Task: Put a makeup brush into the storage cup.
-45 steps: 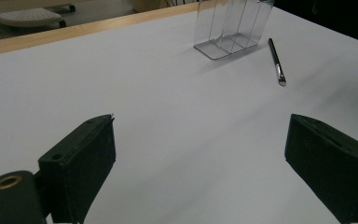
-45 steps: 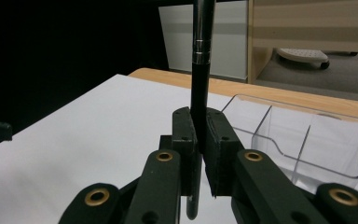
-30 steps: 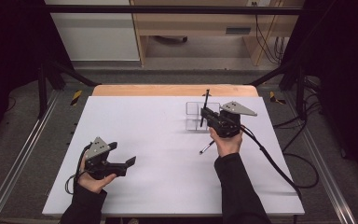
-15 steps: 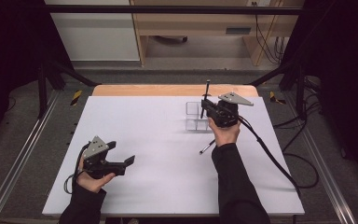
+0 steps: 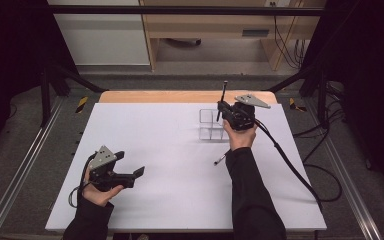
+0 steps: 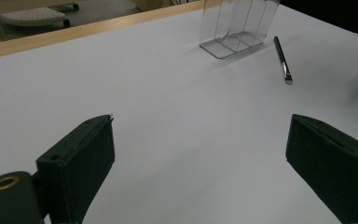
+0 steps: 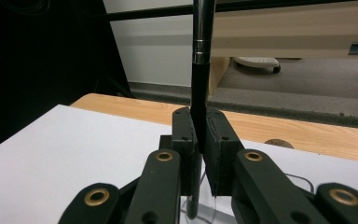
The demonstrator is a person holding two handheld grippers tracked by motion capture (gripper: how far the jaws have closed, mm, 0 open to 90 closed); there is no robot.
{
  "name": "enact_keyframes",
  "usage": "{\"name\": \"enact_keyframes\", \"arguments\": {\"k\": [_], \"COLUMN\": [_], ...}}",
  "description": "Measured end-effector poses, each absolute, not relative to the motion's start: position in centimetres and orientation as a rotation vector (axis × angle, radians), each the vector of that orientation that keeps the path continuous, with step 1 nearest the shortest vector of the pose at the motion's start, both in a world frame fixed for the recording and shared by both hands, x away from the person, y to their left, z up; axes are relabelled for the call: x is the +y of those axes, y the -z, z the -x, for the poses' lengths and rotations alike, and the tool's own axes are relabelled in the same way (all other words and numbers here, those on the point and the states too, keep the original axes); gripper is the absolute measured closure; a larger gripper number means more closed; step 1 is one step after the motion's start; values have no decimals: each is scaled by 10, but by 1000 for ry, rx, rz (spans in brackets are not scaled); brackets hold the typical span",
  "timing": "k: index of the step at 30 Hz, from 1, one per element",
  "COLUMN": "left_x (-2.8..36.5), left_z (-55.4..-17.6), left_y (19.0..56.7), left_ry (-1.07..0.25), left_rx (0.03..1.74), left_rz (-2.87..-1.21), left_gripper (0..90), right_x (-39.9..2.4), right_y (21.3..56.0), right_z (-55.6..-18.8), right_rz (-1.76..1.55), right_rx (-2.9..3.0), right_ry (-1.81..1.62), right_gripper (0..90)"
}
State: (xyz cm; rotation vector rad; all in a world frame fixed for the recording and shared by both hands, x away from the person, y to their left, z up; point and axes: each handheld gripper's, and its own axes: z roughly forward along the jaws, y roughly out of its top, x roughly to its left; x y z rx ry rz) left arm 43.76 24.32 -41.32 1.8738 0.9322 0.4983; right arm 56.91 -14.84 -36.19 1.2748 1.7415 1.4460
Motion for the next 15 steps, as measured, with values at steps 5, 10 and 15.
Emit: {"name": "enact_keyframes", "arguments": {"k": [5, 10, 15], "left_x": [243, 243, 242], "left_z": [-438, -438, -438], "left_y": [414, 413, 414], "left_ry": [-500, -501, -502], "left_rx": [930, 929, 929], "left_rz": [-1882, -1881, -1882], "left_gripper": [72, 72, 73], "right_x": [-148, -145, -143], "right_y": [365, 370, 375], "right_z": [-576, -581, -585], "right_rz": [-1293, -1304, -1311], "right_rx": [1731, 1733, 1732], "right_ry": [-1433, -1418, -1400], "right_gripper": [836, 836, 836]}}
